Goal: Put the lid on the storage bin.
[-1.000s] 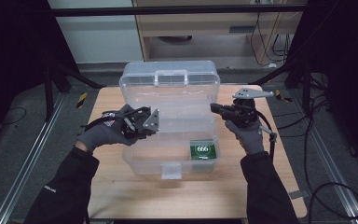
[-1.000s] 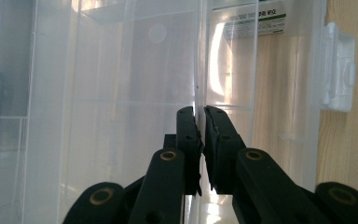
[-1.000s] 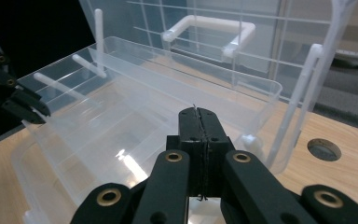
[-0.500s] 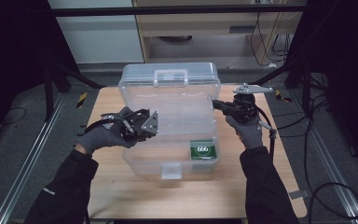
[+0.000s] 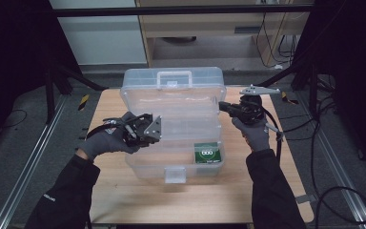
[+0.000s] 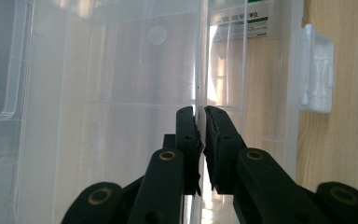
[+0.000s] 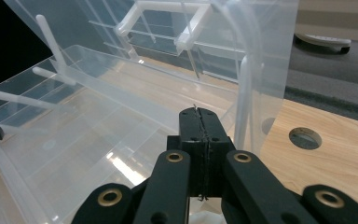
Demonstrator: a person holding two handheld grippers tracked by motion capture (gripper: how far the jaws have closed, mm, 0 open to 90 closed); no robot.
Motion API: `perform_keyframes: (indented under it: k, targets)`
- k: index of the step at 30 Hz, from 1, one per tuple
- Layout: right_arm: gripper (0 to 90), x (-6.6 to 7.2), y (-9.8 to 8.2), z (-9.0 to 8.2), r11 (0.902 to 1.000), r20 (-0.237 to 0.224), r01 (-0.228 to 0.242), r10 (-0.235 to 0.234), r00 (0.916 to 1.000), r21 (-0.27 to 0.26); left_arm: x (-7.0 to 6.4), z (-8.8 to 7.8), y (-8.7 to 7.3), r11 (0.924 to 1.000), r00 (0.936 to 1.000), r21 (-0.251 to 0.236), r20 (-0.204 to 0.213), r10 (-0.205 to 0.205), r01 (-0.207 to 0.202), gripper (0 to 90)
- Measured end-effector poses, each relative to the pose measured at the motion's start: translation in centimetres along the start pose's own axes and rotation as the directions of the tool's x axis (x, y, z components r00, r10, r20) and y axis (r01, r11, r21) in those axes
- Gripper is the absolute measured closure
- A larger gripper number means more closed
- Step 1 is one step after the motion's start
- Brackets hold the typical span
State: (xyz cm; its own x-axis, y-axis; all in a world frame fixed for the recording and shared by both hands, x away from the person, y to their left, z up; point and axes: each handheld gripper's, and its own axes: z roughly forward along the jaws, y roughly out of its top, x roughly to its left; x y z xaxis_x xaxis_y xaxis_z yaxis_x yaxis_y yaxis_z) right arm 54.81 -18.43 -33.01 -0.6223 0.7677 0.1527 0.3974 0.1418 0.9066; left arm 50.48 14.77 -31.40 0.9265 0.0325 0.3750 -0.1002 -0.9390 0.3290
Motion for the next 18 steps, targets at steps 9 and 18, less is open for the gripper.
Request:
perform_keyframes:
  k: [9, 18]
  targets:
    - [90.0, 0.01, -0.10, -0.03, 1.0000, 0.001, -0.001, 0.001, 1.0000, 0.006, -0.55, 0.28, -0.20, 1.0000, 0.9998, -0.010, 0.021, 0.002, -0.002, 83.1]
    - [90.0, 0.25, -0.23, -0.09, 0.9998, -0.014, 0.007, -0.007, 0.9999, 0.016, -0.72, 0.65, -0.52, 0.9982, 0.9994, -0.051, 0.011, -0.032, 0.033, 71.5]
